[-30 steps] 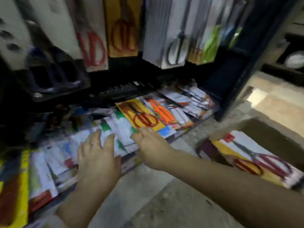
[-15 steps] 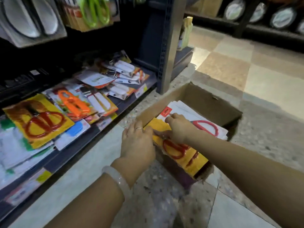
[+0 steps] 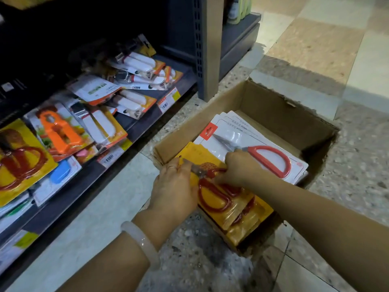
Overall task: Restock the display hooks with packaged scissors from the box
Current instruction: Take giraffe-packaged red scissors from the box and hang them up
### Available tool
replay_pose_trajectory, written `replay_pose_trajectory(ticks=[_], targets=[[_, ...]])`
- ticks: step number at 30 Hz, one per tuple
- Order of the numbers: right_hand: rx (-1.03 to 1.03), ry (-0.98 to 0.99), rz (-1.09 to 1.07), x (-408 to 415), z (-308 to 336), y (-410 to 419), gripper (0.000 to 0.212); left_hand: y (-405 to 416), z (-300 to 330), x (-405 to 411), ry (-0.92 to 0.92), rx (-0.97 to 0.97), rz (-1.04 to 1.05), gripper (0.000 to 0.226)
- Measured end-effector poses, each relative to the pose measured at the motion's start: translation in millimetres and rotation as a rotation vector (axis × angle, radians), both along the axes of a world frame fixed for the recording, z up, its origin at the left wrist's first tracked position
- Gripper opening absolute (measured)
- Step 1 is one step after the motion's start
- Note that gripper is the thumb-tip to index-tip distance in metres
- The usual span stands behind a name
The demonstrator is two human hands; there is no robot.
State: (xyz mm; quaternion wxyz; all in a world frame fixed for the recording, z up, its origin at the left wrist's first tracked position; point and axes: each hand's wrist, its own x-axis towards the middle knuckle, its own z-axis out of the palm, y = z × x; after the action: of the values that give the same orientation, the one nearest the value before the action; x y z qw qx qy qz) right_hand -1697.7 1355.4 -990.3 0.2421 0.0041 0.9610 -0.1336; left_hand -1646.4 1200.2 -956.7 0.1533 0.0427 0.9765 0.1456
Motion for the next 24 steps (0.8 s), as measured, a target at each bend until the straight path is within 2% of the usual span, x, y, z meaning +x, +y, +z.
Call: replay_pose_trajectory(ticks=[6,8,11,13,16,19,21,24], targets=[[-0.207,-0.102,-0.107,-5,14,0,0.04,0,4,-5,-0.023,0.134,0.053,0.045],[-0.247,-0.069,-0.153,-5,27,12,0.033,0,6,-6,-0.039,0.179,0.096,0.044],[-0.384,0.069,-0.28,-6,47,35,0.035,2,10,-9,-0.109,0.314,0.246,0.042],[-0.567,0.104,-0.329,-5,60,38,0.034,4,13,-12,-0.196,0.559,0.432,0.045],[-0.865,0.066,-0.345,-2,75,21,0.031,8,20,-22,-0.328,1.098,0.717,0.033],[-0.978,0.12,-0.359,-6,78,-5,0.025,3,30,-31,-0.369,1.44,0.901,0.032],[-1.034,0.116,-0.391,-9,72,-21,0.027,-2,38,-32,-0.298,1.452,0.997,0.028],[-1.101,0.061,-0.398,-8,54,-34,0.028,-9,35,-25,-0.18,1.263,1.049,0.028]])
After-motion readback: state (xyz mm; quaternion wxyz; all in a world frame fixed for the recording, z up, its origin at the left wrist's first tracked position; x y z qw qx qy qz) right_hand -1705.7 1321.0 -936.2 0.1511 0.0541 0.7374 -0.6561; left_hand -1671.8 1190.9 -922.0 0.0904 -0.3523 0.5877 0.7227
